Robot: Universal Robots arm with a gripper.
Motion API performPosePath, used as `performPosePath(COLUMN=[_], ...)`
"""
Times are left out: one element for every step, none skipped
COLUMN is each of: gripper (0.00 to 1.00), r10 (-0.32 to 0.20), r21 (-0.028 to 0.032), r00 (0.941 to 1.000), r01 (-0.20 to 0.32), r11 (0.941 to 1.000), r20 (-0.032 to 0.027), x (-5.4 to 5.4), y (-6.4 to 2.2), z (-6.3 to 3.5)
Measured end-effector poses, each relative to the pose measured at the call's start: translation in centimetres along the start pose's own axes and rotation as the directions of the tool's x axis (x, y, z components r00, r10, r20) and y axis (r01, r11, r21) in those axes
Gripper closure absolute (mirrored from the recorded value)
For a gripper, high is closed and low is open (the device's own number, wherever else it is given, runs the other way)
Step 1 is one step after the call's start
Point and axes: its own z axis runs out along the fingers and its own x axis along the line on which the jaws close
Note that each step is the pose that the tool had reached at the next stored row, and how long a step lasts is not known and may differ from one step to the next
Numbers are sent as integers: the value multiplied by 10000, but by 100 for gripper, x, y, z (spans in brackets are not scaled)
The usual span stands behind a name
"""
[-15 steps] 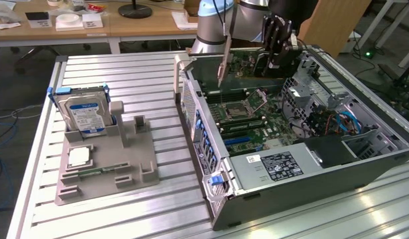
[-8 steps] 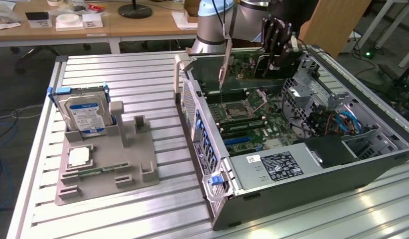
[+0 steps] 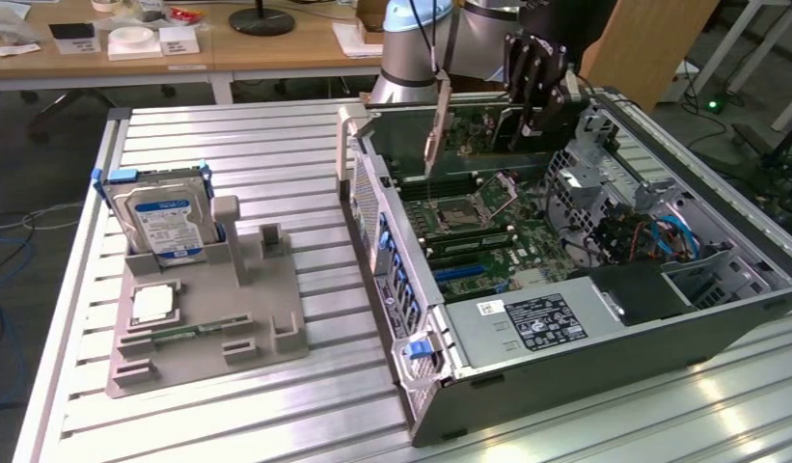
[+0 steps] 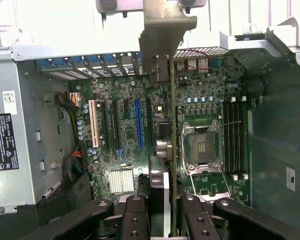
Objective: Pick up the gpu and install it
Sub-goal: 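Insert the gpu into the slot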
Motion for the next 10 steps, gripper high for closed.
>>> performPosePath(gripper=[72,72,72,72,72,72,72,72,72,72], r10=[0,0,-2,-12,-36,-77,-143,-230,-314,-362], r21=[0,0,0,0,-1,-2,-4,-6,-9,-11], r00=[10000,10000,10000,10000,10000,10000,9999,9997,9995,9993], r01=[0,0,2,12,36,77,143,230,314,362], r11=[10000,10000,10000,10000,10000,10000,9999,9997,9995,9993], r20=[0,0,0,0,1,2,4,6,8,10], x=[0,0,0,0,0,0,0,0,0,0], y=[0,0,0,0,0,0,0,-1,-2,-4], z=[0,0,0,0,0,1,2,2,4,5])
